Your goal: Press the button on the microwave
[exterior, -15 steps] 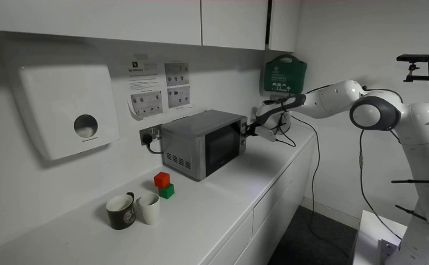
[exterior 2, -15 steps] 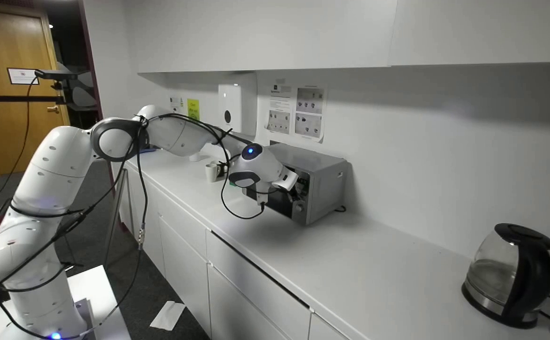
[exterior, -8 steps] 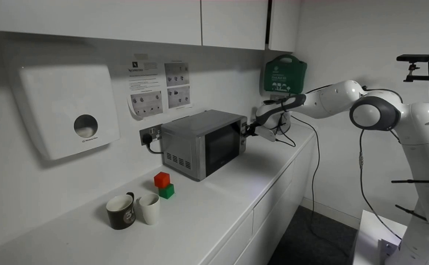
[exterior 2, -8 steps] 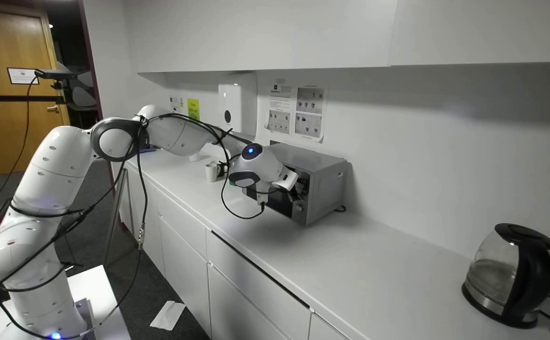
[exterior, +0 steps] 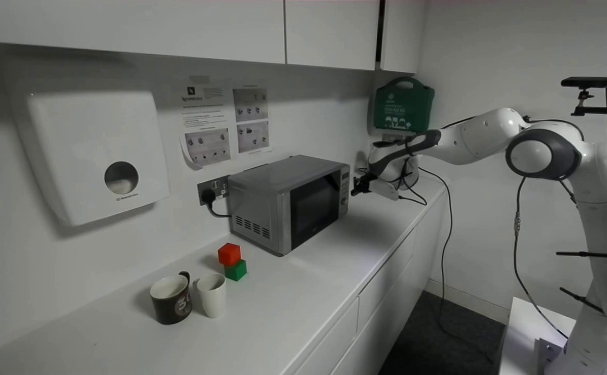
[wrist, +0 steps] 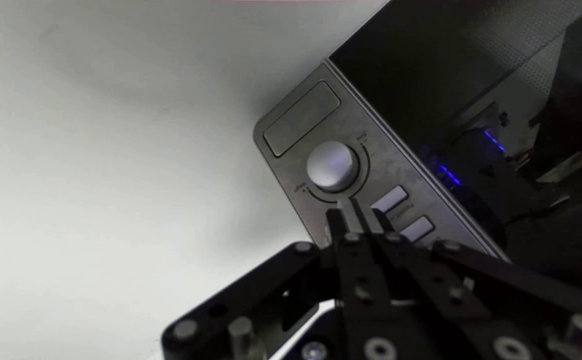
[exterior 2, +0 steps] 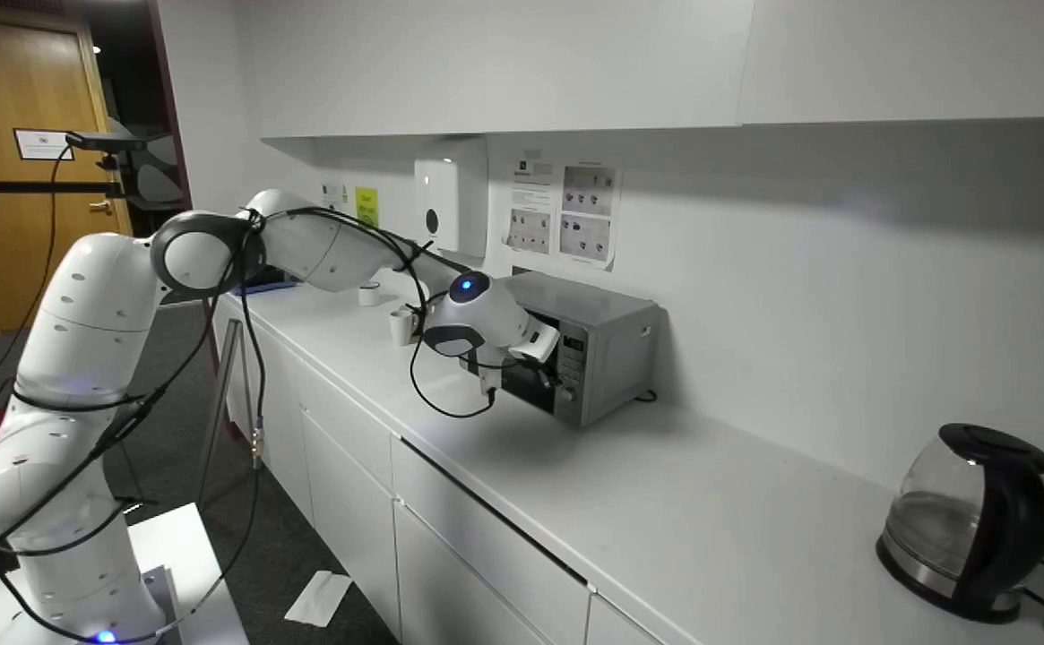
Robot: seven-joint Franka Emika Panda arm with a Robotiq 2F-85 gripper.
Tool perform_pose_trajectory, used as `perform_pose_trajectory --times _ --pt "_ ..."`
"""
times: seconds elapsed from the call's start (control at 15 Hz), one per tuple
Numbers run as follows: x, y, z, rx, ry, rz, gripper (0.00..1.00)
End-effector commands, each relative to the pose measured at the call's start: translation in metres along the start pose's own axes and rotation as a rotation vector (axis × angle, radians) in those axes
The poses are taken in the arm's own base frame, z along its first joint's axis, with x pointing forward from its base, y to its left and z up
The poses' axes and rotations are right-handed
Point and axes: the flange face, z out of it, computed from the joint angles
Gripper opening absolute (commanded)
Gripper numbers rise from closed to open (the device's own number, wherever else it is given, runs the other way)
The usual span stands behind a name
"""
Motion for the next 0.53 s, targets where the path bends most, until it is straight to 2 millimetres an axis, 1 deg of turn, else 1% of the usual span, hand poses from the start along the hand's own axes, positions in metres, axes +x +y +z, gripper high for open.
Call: perform_pose_trajectory --times 0.0,0.2,0.33,0.47 --pt "-0.014 0.023 -0.056 -0.011 0.013 -0.088 0.00" --pt "-0.016 0.039 -0.084 -0.024 0.030 -0.208 0.00" --pt "-0.015 0.045 -0.096 -0.005 0.026 -0.244 0.00" --pt "-0.017 0.052 -0.103 0.003 0.009 -0.294 0.00"
